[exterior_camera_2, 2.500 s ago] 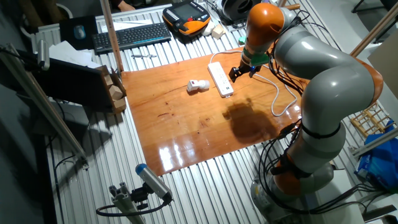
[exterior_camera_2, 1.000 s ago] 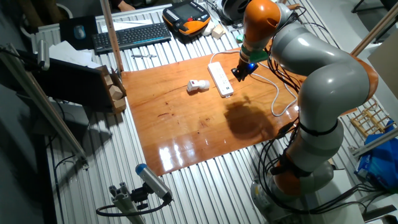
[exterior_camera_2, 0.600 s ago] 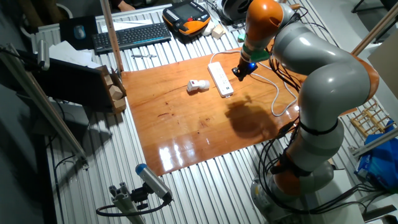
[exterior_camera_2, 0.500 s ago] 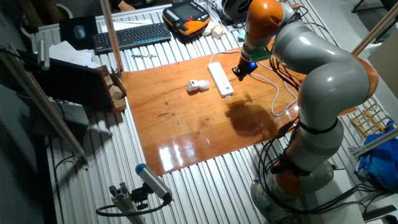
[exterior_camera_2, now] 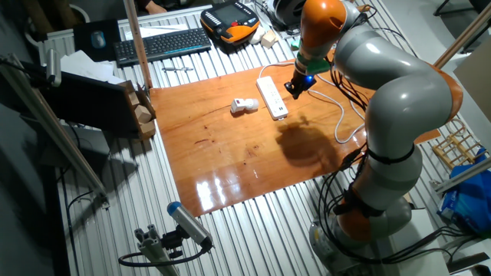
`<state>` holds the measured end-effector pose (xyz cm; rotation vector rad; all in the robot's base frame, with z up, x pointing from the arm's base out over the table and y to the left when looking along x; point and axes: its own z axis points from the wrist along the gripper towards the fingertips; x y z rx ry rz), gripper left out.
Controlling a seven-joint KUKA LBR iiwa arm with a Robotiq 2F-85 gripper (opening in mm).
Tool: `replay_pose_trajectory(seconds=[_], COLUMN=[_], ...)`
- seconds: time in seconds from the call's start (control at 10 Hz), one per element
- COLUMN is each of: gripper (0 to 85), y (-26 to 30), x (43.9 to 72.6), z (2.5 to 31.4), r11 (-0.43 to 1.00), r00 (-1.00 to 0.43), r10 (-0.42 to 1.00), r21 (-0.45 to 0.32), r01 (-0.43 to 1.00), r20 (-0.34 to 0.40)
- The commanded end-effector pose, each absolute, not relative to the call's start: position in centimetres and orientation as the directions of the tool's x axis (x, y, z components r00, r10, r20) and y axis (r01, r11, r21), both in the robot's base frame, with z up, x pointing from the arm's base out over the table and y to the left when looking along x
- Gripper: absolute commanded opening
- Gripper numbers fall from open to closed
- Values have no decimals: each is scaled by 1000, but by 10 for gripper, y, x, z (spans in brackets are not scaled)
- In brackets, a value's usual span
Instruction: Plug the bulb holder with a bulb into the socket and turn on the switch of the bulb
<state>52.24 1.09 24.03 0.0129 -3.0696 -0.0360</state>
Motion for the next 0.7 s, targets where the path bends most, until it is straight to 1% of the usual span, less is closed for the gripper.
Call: replay_pose_trajectory(seconds=[0.0, 0.4, 0.6], gripper=[0, 0, 0], y=[12, 13, 14], x=[523, 524, 524], z=[240, 237, 235], r11=[1000, 999, 998], r00=[-997, -997, -996], r10=[-4, 40, 62], r21=[21, 5, 19], r01=[-2, 41, 64], r20=[72, 63, 65])
